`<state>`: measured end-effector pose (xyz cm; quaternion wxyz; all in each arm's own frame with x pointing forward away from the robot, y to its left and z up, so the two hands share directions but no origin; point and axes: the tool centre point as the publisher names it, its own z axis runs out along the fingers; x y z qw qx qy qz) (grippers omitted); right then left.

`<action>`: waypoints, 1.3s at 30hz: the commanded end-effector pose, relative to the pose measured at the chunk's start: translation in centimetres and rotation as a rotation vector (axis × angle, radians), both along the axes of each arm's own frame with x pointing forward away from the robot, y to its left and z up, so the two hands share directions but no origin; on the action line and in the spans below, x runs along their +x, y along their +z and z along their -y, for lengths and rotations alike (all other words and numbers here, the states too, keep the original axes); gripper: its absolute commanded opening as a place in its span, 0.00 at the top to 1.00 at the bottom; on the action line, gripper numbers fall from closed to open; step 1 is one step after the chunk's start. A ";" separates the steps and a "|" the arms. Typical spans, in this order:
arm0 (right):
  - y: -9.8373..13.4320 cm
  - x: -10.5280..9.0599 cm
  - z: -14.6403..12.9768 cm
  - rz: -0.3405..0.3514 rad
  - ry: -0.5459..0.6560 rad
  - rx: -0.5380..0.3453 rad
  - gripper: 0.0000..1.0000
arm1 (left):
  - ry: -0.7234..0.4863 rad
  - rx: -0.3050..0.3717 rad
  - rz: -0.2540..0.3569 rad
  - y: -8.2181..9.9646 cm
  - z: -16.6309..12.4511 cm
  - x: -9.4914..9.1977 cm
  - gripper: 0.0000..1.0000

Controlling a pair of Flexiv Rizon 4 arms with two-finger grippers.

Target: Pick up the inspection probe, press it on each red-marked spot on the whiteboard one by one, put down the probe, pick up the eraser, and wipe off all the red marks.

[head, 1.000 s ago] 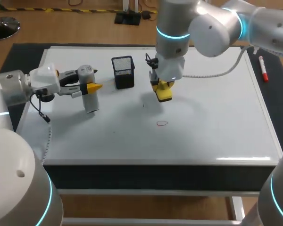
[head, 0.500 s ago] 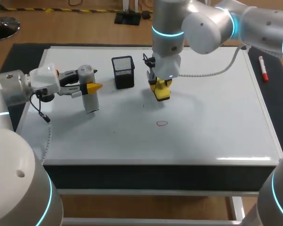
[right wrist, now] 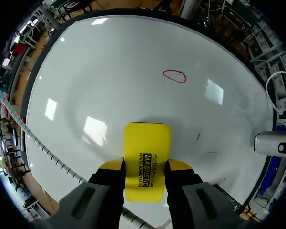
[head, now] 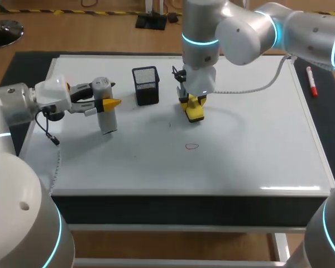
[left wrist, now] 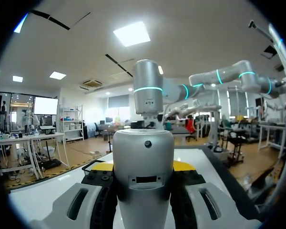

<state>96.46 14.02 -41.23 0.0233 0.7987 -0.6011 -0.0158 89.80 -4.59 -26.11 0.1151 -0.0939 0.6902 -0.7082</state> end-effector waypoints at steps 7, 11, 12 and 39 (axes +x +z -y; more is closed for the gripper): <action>-0.6 0.6 1.0 -0.014 -0.013 -0.014 1.00 | 0.001 -0.001 0.002 0.0 0.0 0.0 1.00; -0.7 0.7 1.6 -0.016 -0.021 -0.022 1.00 | 0.001 -0.001 0.002 0.0 0.0 0.0 1.00; -0.8 0.7 1.8 -0.015 -0.024 -0.024 1.00 | 0.001 -0.001 0.002 0.0 0.0 0.0 1.00; -1.6 3.1 8.3 -0.011 -0.159 -0.067 1.00 | 0.001 -0.001 0.002 0.0 0.0 0.0 1.00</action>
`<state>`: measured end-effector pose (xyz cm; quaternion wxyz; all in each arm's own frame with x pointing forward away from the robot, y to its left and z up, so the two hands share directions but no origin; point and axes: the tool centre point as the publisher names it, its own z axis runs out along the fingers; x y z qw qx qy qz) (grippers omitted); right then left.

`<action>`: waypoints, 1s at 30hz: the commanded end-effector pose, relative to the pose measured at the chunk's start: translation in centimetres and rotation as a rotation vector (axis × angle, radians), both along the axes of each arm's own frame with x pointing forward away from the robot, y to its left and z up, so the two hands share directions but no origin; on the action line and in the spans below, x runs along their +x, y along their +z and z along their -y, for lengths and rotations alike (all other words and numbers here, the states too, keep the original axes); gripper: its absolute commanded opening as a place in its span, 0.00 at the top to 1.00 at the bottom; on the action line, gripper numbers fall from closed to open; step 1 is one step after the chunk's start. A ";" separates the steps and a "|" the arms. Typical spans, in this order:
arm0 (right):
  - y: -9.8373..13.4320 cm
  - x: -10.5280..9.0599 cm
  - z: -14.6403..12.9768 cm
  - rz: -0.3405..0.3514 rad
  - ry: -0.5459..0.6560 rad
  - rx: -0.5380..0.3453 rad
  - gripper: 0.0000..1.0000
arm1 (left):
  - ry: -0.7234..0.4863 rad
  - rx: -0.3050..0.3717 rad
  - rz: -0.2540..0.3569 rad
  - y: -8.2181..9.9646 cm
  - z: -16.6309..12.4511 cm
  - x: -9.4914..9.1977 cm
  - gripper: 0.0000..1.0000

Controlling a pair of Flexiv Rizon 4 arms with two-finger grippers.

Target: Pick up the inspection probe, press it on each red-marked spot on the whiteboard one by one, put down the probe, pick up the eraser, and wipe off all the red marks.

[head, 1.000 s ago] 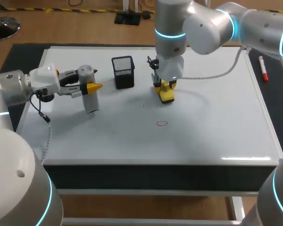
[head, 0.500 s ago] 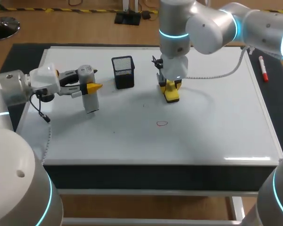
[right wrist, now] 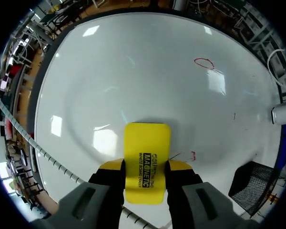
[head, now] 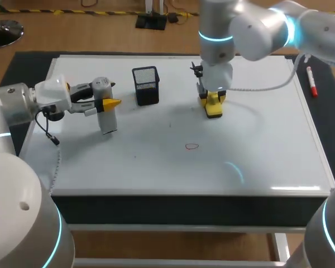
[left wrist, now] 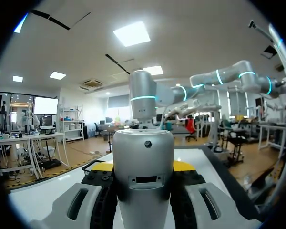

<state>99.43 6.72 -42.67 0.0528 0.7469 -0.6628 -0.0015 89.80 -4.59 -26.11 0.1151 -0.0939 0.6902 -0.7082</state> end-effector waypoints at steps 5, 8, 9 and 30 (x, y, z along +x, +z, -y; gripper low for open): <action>0.7 0.4 1.3 0.023 -0.031 0.002 1.00 | 0.001 -0.001 0.002 0.0 0.0 0.0 1.00; 2.6 0.2 0.2 0.046 -0.041 0.036 1.00 | 0.001 -0.001 0.002 0.0 0.0 0.0 1.00; 3.1 0.2 -0.3 0.045 -0.042 0.053 1.00 | 0.001 -0.001 0.002 0.0 0.0 0.0 1.00; 0.9 -1.8 -8.2 0.020 0.053 0.038 1.00 | 0.001 -0.001 0.002 0.0 0.0 0.0 1.00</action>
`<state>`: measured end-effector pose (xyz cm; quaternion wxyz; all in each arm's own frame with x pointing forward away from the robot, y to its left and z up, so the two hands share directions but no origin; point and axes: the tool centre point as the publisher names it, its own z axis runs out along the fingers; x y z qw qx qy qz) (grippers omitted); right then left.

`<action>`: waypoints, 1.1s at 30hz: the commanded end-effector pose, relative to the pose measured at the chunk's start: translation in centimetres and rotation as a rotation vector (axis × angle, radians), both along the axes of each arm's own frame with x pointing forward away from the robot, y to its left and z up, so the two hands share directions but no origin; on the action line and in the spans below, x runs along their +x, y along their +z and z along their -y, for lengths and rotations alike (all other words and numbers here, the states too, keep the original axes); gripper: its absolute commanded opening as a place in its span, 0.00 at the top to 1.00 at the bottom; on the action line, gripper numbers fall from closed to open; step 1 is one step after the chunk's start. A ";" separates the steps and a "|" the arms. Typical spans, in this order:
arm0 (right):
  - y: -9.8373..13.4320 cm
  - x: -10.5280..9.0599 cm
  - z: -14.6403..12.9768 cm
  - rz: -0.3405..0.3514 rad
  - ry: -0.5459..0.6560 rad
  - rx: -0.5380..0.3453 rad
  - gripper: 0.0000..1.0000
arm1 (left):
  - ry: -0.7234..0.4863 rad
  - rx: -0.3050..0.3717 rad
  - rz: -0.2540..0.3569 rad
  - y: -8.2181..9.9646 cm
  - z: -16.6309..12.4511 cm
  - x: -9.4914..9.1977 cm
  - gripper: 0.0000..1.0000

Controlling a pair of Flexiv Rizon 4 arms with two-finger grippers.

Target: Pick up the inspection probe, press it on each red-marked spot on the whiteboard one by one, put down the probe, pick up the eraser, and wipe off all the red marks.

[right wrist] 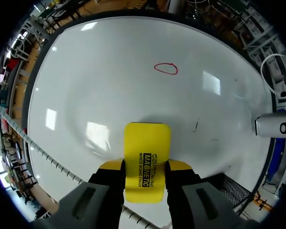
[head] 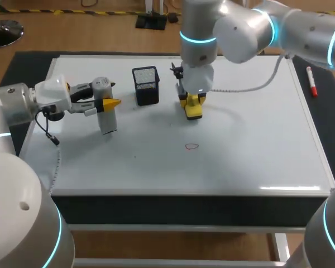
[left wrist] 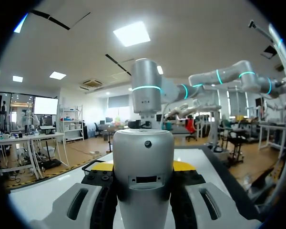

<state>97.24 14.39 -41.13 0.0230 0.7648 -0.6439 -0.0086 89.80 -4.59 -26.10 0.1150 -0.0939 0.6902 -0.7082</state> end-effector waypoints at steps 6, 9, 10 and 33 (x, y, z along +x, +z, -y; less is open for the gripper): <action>-1.1 0.5 0.1 -0.004 0.003 -0.035 1.00 | 0.001 -0.001 0.002 0.0 0.0 0.0 1.00; -1.4 0.5 0.5 0.005 0.008 -0.054 1.00 | 0.001 -0.001 0.002 0.0 0.0 0.0 1.00; -1.5 0.6 0.7 0.002 0.004 -0.054 1.00 | 0.001 -0.001 0.002 0.0 0.0 0.0 1.00; -1.7 2.4 8.6 0.005 -0.157 -0.071 1.00 | 0.001 -0.001 0.002 0.0 0.0 0.0 1.00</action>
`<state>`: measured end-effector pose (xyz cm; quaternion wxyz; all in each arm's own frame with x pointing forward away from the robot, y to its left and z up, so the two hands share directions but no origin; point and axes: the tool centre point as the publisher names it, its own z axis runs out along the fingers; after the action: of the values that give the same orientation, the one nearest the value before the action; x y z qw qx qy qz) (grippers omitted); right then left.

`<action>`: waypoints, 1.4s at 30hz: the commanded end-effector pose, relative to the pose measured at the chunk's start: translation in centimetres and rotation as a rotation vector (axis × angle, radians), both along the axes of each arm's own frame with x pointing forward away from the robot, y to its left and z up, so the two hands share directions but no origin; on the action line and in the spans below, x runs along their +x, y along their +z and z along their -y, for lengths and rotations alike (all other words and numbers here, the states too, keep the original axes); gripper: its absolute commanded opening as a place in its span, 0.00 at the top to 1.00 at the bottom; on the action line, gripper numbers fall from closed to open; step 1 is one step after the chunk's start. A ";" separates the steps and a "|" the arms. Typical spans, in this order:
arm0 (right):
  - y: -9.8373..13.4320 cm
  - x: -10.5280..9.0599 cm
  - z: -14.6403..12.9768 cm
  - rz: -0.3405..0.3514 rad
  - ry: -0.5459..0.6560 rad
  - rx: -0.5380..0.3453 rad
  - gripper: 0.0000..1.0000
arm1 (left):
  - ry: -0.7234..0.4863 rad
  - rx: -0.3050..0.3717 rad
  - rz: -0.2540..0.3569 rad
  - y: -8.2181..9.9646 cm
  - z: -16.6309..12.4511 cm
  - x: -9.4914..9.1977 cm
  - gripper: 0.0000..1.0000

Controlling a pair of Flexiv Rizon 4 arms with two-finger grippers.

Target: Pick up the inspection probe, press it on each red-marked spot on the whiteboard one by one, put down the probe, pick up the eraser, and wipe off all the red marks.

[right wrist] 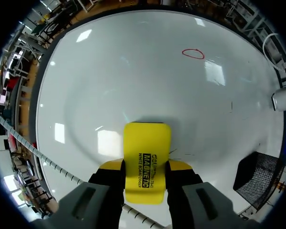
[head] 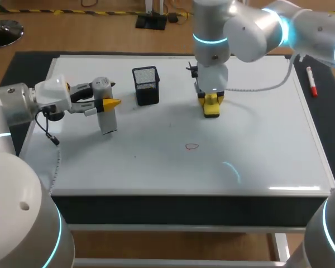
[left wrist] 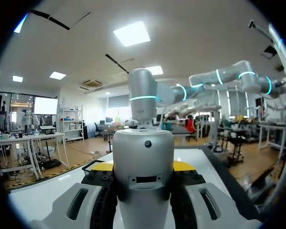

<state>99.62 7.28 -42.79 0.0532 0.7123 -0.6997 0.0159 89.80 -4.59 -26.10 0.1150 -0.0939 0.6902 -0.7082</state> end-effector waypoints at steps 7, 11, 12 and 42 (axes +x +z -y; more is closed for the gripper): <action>2.0 0.9 2.8 0.001 -0.036 0.050 1.00 | 0.001 -0.001 0.002 0.0 0.0 0.0 1.00; 3.2 1.9 4.4 0.009 -0.060 0.069 1.00 | 0.001 -0.001 0.002 0.0 0.0 0.0 1.00; 3.4 2.1 4.9 0.015 -0.072 0.071 1.00 | 0.001 -0.001 0.002 0.0 0.0 0.0 1.00; 5.6 5.6 15.8 0.060 -0.263 0.049 1.00 | 0.001 -0.001 0.002 0.0 0.0 0.0 1.00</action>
<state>105.32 -8.35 -37.48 0.0169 0.6135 -0.7894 0.0120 89.80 -4.58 -26.10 0.1150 -0.0939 0.6903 -0.7082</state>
